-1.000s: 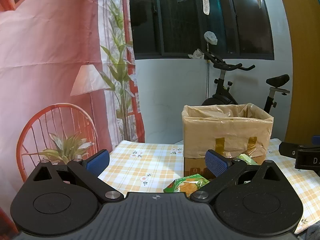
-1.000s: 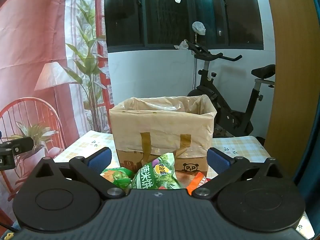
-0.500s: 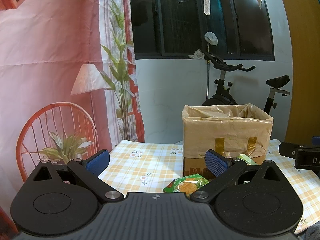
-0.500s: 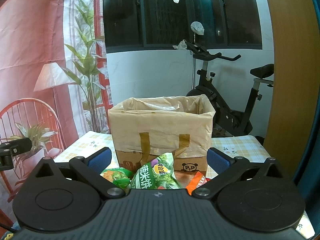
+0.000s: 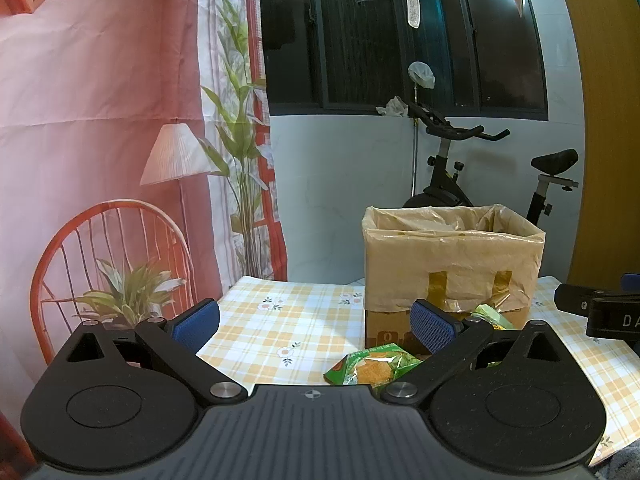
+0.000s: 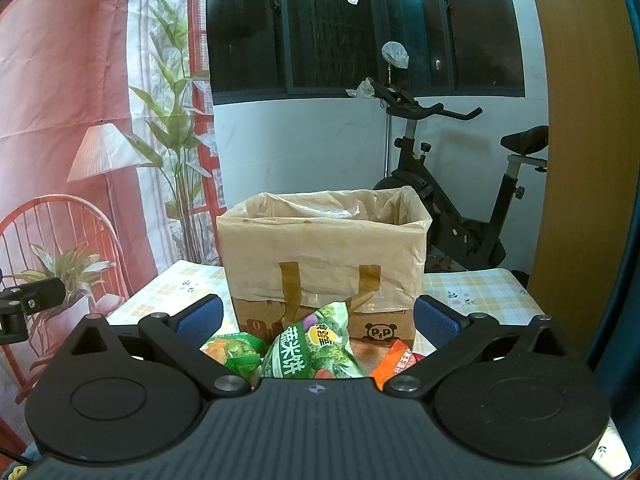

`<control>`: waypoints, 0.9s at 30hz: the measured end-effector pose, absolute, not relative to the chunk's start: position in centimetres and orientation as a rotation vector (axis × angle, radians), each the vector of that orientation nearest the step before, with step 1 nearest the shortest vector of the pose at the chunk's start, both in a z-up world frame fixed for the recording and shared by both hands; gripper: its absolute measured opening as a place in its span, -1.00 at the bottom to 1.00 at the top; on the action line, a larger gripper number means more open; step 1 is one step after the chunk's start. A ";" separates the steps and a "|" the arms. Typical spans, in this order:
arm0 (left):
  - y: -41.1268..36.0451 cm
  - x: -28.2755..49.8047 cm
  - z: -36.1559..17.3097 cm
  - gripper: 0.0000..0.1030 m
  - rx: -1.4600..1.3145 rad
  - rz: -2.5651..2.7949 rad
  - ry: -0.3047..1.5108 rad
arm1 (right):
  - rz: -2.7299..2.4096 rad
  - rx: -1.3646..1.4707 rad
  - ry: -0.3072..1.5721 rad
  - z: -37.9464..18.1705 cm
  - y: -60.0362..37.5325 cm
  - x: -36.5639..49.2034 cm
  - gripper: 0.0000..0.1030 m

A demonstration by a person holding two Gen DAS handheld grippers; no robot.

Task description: Organize snacks

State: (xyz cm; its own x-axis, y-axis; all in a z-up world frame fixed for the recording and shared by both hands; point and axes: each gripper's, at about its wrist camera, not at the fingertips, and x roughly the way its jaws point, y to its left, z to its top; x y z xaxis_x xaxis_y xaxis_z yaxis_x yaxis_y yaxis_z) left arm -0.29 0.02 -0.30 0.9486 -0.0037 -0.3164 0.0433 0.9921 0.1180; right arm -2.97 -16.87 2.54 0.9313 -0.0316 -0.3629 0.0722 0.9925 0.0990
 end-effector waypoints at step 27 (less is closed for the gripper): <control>0.1 -0.3 -0.4 0.99 0.121 -0.022 0.324 | -0.052 0.114 0.373 2.3 -16.9 -2.8 1.00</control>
